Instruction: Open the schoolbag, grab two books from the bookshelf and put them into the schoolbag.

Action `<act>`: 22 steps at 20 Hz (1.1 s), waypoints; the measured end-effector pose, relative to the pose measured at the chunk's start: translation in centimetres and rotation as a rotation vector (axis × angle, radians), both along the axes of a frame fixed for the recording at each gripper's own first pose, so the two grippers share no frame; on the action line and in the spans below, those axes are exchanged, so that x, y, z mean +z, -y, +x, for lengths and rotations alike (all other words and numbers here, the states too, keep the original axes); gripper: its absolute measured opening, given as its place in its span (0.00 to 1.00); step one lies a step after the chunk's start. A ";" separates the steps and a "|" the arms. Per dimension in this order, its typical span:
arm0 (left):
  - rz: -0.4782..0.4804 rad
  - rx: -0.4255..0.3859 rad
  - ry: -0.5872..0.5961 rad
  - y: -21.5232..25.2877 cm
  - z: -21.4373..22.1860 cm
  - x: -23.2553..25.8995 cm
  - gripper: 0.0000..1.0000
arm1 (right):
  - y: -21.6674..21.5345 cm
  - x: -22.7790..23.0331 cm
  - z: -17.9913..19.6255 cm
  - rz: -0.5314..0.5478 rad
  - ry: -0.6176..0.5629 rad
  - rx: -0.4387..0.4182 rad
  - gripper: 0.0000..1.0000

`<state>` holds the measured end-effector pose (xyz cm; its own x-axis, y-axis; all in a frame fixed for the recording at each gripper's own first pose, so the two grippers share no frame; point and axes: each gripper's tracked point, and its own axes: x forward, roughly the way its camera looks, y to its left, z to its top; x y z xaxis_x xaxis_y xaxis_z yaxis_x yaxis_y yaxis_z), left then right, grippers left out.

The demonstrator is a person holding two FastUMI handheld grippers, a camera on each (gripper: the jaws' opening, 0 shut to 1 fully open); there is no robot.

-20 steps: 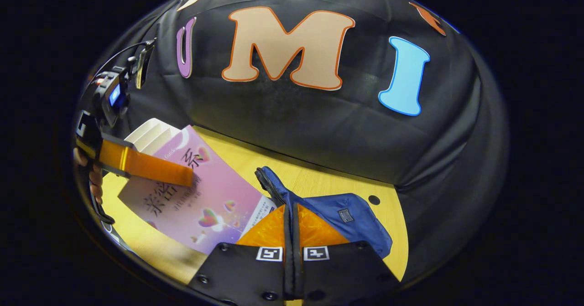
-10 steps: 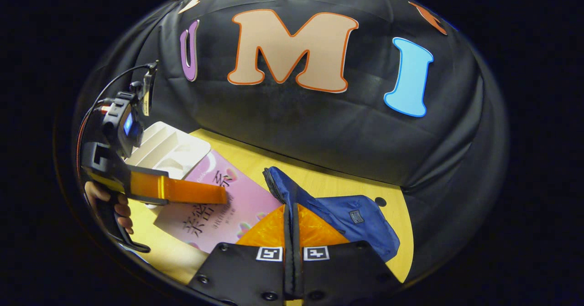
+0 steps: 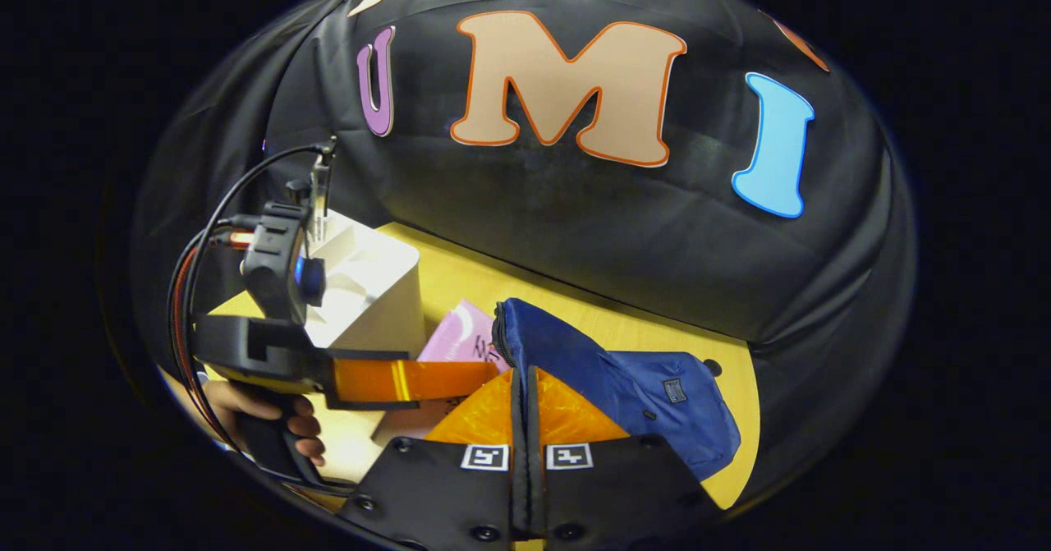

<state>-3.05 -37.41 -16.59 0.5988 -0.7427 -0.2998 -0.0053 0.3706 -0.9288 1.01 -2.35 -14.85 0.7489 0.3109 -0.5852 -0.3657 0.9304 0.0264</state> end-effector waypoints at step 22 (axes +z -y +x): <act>0.132 -0.120 0.006 4.6 -2.3 -4.3 0.66 | 0.3 -0.9 -0.1 0.024 -0.023 0.011 0.01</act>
